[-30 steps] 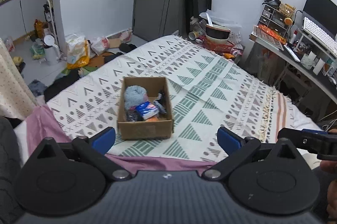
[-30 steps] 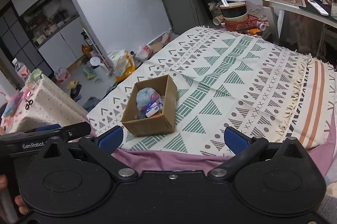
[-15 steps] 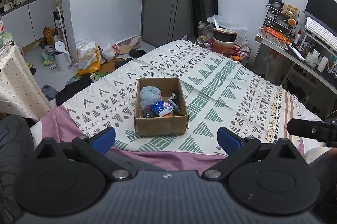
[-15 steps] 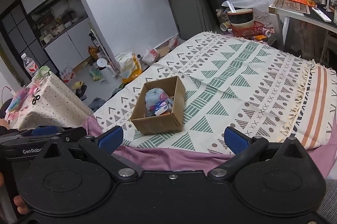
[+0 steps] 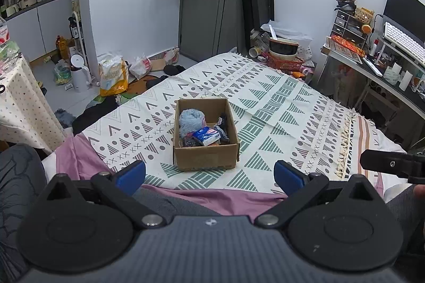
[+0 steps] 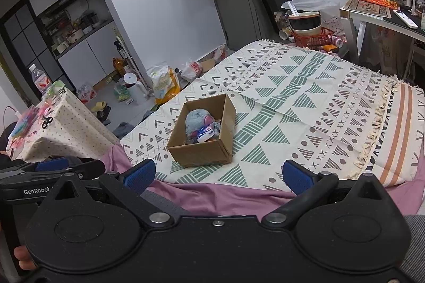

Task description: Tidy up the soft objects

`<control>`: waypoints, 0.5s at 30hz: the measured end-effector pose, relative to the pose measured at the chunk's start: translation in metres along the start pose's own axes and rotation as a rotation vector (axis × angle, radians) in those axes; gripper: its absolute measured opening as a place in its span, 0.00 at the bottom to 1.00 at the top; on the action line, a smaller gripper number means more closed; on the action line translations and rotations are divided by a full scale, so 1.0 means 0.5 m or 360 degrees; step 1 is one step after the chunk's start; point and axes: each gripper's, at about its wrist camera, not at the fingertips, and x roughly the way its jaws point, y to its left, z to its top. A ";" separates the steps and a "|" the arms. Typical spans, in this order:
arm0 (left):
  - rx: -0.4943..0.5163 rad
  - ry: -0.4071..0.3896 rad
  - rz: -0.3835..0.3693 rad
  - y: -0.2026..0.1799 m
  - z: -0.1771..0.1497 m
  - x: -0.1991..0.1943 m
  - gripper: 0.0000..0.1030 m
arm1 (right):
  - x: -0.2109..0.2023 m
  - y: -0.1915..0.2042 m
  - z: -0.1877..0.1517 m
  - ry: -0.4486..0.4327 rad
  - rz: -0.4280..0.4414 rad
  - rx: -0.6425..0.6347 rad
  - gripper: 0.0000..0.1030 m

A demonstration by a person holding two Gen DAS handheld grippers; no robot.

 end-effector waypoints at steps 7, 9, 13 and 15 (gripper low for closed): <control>0.0004 0.0002 -0.0006 0.003 -0.001 -0.011 0.99 | -0.002 -0.002 -0.001 -0.0001 -0.0002 0.0008 1.00; 0.0001 0.0004 -0.0011 0.002 0.001 -0.013 0.99 | -0.002 -0.002 -0.002 0.0001 -0.0004 0.0010 1.00; 0.0003 0.0002 -0.0013 0.002 0.001 -0.014 0.99 | -0.002 -0.002 -0.002 0.0001 -0.0004 0.0010 1.00; 0.0004 0.0002 -0.0015 0.001 0.005 -0.013 0.99 | -0.001 -0.001 -0.002 0.0001 -0.0012 0.0005 1.00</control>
